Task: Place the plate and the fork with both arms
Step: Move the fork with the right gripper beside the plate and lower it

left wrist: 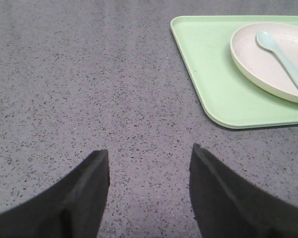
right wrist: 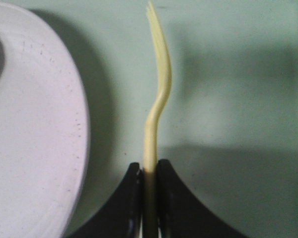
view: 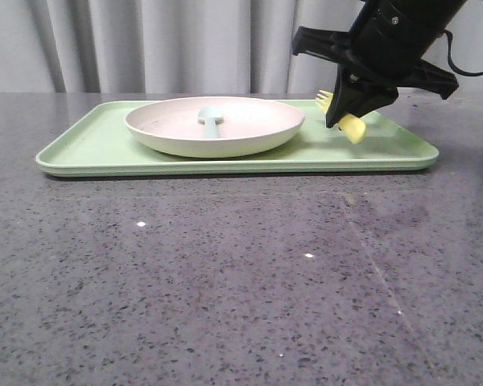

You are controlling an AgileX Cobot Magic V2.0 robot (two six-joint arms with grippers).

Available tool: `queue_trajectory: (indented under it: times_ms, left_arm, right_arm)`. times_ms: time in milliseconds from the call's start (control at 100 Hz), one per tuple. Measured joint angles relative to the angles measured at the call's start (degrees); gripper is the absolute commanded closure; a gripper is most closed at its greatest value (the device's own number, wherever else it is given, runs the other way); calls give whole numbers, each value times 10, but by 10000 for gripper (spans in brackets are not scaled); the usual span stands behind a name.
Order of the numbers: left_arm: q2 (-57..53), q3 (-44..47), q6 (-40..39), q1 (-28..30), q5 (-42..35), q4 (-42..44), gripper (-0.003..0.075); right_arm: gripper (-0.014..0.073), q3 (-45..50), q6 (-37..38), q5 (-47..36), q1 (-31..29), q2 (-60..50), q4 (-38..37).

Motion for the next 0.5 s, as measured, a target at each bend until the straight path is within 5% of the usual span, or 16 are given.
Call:
queue_trajectory:
  times_ms: [500]
  left_arm:
    - [0, 0, 0, 0, 0, 0, 353]
  right_arm:
    - [708, 19, -1, -24, 0, 1, 0]
